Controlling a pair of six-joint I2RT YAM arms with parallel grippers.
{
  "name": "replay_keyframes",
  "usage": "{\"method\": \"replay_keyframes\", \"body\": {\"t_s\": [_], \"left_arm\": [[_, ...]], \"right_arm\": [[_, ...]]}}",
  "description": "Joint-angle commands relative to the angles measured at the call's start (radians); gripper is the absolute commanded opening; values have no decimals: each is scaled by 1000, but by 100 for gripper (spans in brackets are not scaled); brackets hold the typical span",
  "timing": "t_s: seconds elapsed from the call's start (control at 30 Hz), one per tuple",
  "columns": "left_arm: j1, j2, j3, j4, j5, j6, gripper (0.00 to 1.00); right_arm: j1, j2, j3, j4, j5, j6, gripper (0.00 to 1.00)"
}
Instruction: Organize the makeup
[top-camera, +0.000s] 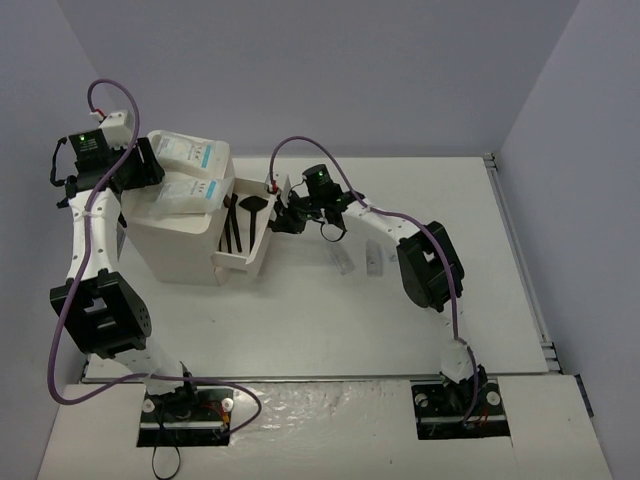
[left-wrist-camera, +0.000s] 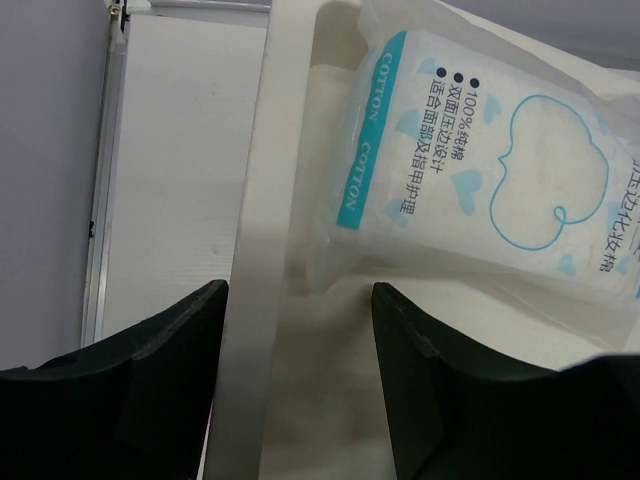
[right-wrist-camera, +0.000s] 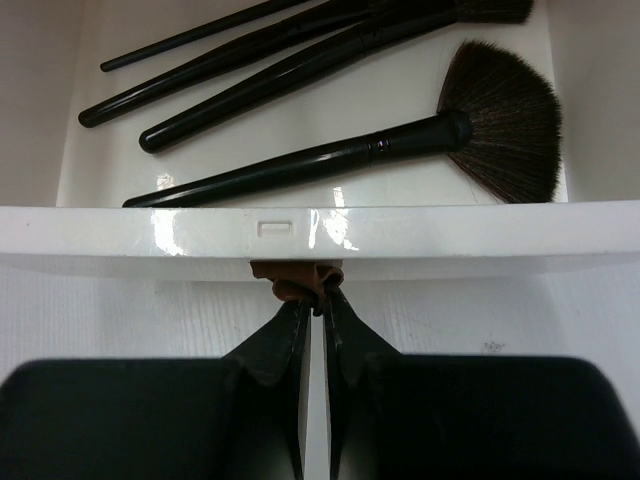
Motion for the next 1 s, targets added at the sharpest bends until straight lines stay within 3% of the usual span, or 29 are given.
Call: {"method": "replay_keyframes", "body": {"t_s": [0.0,0.97], "left_arm": [[-45,-38,-4,-37,85,35,3],[-25,-32,-115,55,21,135,0]], "right_arm": [[-17,-148,7,127,-4,-40,0],[-115,-240,-97,29,-44,-111,0]]}}
